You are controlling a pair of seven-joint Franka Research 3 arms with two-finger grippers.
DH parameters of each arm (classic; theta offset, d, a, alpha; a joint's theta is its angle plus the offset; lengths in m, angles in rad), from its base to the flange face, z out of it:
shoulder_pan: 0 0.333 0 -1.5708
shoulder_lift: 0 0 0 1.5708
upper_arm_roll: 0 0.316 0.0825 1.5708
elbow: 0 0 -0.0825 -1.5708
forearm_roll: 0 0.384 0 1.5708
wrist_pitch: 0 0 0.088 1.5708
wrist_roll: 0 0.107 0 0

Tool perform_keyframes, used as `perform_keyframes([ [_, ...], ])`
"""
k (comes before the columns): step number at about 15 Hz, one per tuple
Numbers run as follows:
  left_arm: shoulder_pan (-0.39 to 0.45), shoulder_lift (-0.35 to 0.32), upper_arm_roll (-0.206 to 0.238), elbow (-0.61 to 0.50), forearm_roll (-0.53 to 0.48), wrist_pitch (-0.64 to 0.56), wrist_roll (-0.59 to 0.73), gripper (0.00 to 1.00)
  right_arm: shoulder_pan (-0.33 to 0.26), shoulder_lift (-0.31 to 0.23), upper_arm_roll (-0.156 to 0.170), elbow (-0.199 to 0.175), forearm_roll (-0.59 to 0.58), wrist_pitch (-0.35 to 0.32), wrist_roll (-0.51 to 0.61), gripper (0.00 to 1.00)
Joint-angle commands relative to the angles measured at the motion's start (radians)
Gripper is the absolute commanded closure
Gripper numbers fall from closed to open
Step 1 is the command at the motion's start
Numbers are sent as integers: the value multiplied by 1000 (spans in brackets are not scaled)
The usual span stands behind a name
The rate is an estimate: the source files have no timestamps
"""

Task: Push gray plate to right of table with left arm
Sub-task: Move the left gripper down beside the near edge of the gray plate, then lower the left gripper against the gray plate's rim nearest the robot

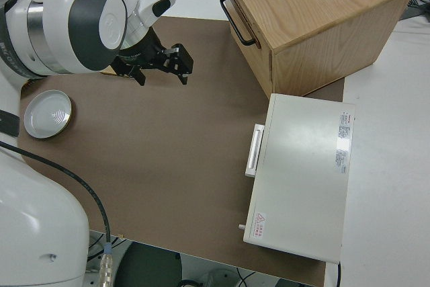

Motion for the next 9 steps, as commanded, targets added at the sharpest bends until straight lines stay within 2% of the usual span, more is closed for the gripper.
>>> perform_keyframes([
  [1,-8,12,0,-101,-23,122,7,15,-7,-7,2,-4,2,-1,-20,5],
  [4,-10,54,-1,-137,-55,198,8,19,-7,-7,1,-4,2,-1,-20,5],
  [9,-22,92,-9,-151,-55,229,8,65,-7,-7,1,-4,2,-1,-20,5],
])
